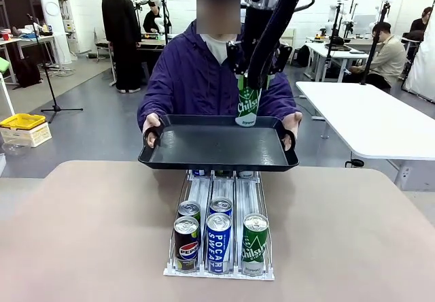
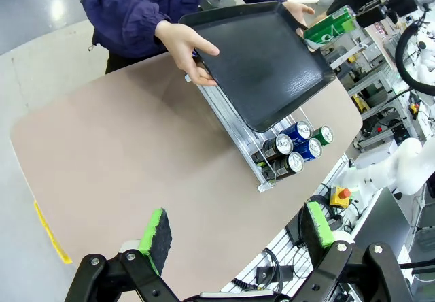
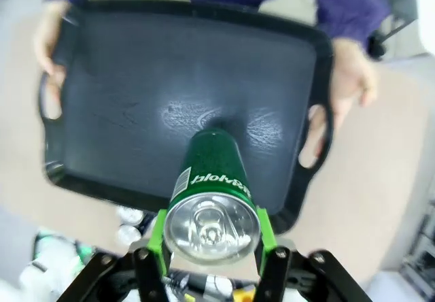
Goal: Retrieve and hand over the desired beverage to the person.
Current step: Place the picked can on the Handle tray extended by the person.
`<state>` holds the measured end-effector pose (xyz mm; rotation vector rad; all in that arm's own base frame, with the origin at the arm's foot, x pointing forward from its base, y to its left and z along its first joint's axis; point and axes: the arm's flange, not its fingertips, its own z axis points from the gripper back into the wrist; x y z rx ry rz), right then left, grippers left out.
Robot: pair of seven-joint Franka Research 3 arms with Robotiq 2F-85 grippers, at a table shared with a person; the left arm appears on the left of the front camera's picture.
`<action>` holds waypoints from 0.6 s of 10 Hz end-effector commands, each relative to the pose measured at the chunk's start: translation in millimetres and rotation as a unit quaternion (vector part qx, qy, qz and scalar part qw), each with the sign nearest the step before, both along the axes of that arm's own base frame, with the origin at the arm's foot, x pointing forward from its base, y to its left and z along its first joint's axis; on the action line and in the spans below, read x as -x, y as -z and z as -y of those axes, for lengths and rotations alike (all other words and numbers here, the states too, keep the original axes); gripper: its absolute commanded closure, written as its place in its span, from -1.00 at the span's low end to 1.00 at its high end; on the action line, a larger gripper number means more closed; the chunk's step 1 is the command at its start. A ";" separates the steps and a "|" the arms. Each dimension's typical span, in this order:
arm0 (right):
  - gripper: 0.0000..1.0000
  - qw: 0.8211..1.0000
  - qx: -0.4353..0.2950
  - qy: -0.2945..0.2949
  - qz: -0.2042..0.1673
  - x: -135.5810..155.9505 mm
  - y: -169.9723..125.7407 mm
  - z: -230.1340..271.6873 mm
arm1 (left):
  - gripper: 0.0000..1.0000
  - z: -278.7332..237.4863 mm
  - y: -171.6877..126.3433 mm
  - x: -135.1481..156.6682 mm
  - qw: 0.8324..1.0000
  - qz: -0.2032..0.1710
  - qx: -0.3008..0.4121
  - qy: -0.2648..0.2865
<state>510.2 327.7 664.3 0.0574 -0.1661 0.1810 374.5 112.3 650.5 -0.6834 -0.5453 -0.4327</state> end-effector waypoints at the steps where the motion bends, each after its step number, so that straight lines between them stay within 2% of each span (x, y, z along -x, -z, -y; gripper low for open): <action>1: -0.15 0.999 -0.013 -0.007 -0.034 -14.1 0.8 -4.1 | -1.00 -0.2 -0.8 0.1 1.000 0.007 0.008 0.006; 6: -0.15 0.997 0.019 -0.008 -0.078 -26.5 38.6 -13.3 | -1.00 -0.2 -0.8 0.1 1.000 0.007 0.008 0.006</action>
